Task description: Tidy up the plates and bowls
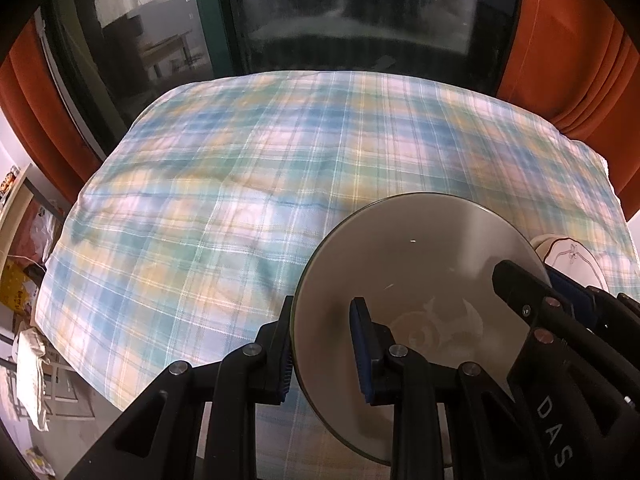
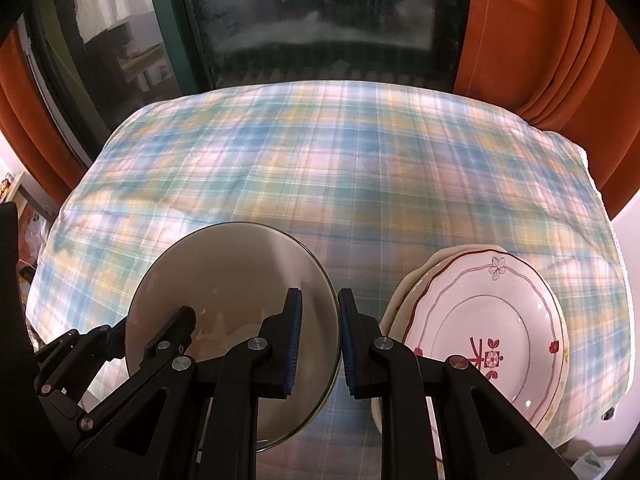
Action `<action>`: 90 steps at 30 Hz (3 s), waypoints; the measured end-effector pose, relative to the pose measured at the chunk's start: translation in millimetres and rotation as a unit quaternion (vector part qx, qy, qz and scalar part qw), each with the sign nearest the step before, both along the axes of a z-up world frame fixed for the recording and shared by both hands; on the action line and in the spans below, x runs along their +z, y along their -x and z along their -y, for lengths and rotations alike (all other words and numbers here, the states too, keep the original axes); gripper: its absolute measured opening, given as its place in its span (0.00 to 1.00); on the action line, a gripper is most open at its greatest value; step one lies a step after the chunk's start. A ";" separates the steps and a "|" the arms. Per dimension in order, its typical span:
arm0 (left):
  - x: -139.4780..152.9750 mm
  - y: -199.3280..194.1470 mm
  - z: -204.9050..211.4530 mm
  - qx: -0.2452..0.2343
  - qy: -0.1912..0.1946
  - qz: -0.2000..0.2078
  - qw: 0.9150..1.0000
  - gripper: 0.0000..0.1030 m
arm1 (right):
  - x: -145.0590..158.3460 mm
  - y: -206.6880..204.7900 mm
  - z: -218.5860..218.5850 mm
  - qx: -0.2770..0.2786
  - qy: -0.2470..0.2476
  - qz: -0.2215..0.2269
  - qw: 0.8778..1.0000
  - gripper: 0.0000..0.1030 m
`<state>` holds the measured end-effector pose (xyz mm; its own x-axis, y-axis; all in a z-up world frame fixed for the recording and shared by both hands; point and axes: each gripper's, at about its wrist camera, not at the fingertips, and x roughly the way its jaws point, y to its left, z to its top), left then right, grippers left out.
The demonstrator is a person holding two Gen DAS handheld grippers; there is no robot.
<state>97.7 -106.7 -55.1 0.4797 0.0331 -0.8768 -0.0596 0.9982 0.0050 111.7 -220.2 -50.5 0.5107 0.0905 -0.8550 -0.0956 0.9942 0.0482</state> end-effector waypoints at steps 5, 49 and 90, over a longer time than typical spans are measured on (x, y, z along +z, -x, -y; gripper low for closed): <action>-2.8 1.8 0.0 0.008 -0.004 0.010 1.000 0.24 | -1.7 1.7 1.3 0.007 -0.004 0.008 1.000 0.21; -28.1 -34.2 -5.4 -0.188 0.123 -0.095 0.970 0.54 | -33.2 -7.6 6.7 -0.139 -0.097 -0.067 0.983 0.73; 9.6 -21.3 -8.5 -0.150 0.111 -0.091 0.978 0.54 | -20.8 -18.6 5.2 -0.081 -0.131 -0.099 0.983 0.59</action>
